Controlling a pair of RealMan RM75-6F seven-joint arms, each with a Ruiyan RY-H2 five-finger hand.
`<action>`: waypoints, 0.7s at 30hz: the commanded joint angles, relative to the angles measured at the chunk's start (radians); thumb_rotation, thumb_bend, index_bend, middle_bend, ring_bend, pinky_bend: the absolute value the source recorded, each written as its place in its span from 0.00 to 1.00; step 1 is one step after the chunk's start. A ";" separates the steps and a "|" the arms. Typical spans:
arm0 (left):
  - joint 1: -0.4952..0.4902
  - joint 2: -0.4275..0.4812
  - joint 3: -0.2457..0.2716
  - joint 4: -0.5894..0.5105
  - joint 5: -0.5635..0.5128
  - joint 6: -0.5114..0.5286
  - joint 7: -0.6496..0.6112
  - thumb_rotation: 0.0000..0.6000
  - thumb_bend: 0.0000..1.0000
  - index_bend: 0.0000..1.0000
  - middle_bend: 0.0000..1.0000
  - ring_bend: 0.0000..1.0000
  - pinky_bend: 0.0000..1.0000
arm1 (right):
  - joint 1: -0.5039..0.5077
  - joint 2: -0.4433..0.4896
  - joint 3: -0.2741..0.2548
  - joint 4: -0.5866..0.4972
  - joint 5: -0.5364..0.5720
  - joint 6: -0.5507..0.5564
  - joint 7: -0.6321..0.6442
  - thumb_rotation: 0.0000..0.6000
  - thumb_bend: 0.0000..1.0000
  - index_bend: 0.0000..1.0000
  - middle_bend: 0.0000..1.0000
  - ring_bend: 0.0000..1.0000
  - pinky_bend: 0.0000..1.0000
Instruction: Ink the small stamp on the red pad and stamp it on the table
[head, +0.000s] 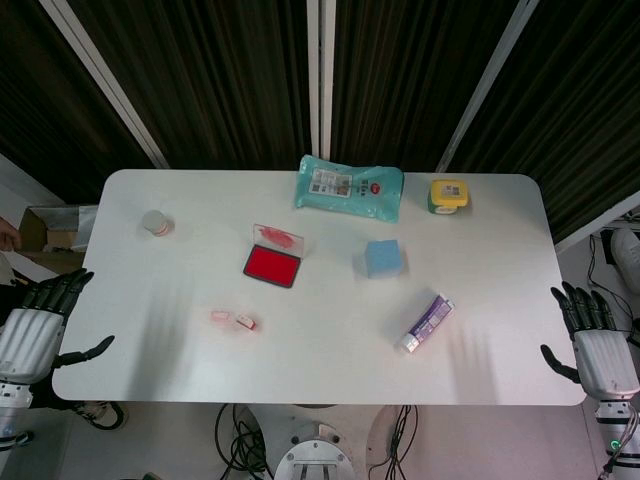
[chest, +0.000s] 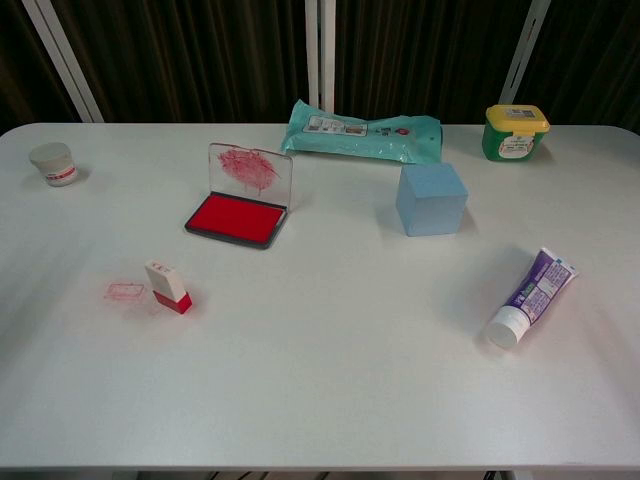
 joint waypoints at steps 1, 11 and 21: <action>0.000 0.001 0.000 0.000 0.000 0.000 0.001 0.44 0.16 0.08 0.10 0.13 0.18 | 0.001 0.000 0.000 -0.001 -0.002 0.000 -0.001 1.00 0.19 0.00 0.00 0.00 0.00; -0.018 0.005 0.001 -0.006 0.043 0.004 0.000 0.52 0.16 0.08 0.10 0.13 0.19 | -0.004 0.009 0.003 -0.006 -0.006 0.015 0.004 1.00 0.20 0.00 0.00 0.00 0.00; -0.128 -0.011 0.001 -0.009 0.178 -0.053 -0.038 1.00 0.18 0.09 0.19 0.75 0.90 | -0.005 0.018 0.007 -0.015 0.000 0.015 -0.001 1.00 0.20 0.00 0.00 0.00 0.00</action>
